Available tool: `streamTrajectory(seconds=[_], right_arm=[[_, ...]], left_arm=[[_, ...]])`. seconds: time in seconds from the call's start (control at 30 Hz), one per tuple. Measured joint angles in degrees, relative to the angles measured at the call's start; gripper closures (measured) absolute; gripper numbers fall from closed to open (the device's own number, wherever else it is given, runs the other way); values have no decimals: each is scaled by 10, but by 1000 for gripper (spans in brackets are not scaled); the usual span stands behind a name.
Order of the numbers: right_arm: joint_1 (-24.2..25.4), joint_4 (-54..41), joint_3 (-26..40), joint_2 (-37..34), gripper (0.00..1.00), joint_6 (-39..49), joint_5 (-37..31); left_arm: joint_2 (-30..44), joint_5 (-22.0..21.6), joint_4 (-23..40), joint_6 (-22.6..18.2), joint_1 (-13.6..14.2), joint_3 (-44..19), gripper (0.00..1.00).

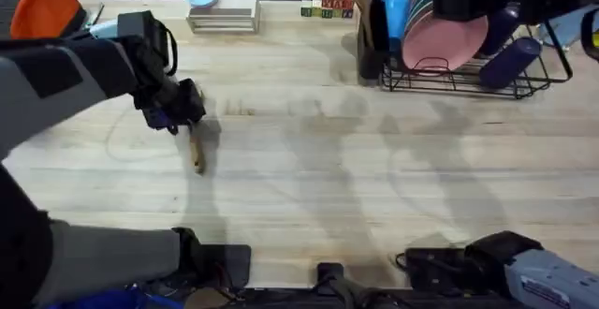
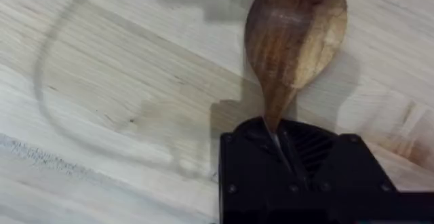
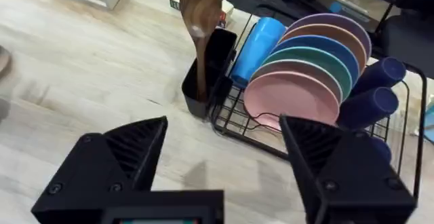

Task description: Pick up the spoon on the table one by one and put them onto the rack

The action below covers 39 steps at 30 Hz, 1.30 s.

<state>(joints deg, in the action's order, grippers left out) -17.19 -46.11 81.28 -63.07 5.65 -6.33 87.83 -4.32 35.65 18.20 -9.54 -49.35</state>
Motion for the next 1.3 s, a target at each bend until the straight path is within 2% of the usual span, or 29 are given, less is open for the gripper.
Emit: streamTrajectory(seconds=[0.23,0.33,0.6,0.77,0.93,1.13,1.3], right_arm=[[0,2,0,0,4,0,0],[0,2,0,0,4,0,0],[0,7,0,0,4,5,0],[0,7,0,0,5,8,-1],[0,7,0,0,5,8,-3],[0,6,0,20,4,8,-3],[0,-18,0,68,4,2,-3]], left_arm=[[22,5,79,-1,1,-47,959],[21,5,93,-7,7,-82,959],[-40,15,86,-14,61,-191,958],[-86,48,27,-14,107,-220,958],[-117,92,-71,-13,156,-220,958],[-132,112,-190,-8,223,-221,957],[-131,121,-277,9,275,-221,957]])
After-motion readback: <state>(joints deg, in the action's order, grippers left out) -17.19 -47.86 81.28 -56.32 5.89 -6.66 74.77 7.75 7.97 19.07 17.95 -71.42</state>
